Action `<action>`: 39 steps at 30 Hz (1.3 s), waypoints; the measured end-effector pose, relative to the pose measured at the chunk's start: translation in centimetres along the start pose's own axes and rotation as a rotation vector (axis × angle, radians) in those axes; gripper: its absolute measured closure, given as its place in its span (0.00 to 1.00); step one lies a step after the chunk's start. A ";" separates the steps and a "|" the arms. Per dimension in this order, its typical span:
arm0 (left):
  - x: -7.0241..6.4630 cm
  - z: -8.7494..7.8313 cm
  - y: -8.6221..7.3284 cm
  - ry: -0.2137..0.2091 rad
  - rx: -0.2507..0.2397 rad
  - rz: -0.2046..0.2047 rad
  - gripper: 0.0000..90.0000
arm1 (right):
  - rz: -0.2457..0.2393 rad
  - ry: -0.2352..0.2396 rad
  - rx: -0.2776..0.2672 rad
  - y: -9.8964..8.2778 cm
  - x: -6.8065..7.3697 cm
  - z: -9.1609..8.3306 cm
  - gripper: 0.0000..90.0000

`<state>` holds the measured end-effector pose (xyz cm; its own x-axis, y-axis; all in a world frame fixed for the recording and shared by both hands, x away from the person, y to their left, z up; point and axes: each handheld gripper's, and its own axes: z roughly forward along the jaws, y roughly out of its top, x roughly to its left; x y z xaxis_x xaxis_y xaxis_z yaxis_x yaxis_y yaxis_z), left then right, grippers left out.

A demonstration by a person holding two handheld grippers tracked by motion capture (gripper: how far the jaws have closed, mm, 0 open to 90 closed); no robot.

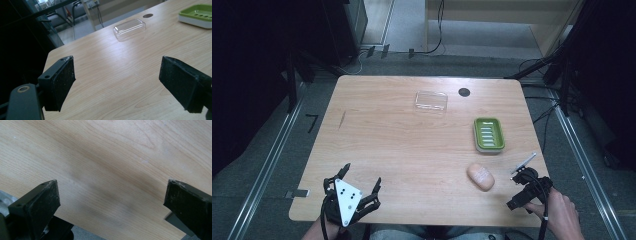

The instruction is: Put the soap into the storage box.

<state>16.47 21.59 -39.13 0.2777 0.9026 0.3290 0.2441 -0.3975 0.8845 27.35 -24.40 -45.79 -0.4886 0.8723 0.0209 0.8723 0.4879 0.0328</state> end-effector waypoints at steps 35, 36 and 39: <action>0.1 -0.1 -0.1 0.006 -0.015 -0.011 0.16 | -0.064 -0.008 -0.035 3.0 2.2 -1.6 0.00; 0.1 -0.1 -0.1 0.007 -0.014 -0.009 0.16 | -0.066 -0.007 -0.032 3.3 2.4 -1.7 0.00; 0.1 0.0 -0.1 0.006 -0.013 -0.009 0.16 | -0.088 -0.008 -0.034 3.9 2.8 -1.8 0.00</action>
<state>16.43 21.70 -39.14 0.2698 0.9072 0.3229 0.2342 -0.3871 0.8918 29.35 -20.10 -43.83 -0.5629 0.8265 0.0083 0.8249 0.5612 0.0679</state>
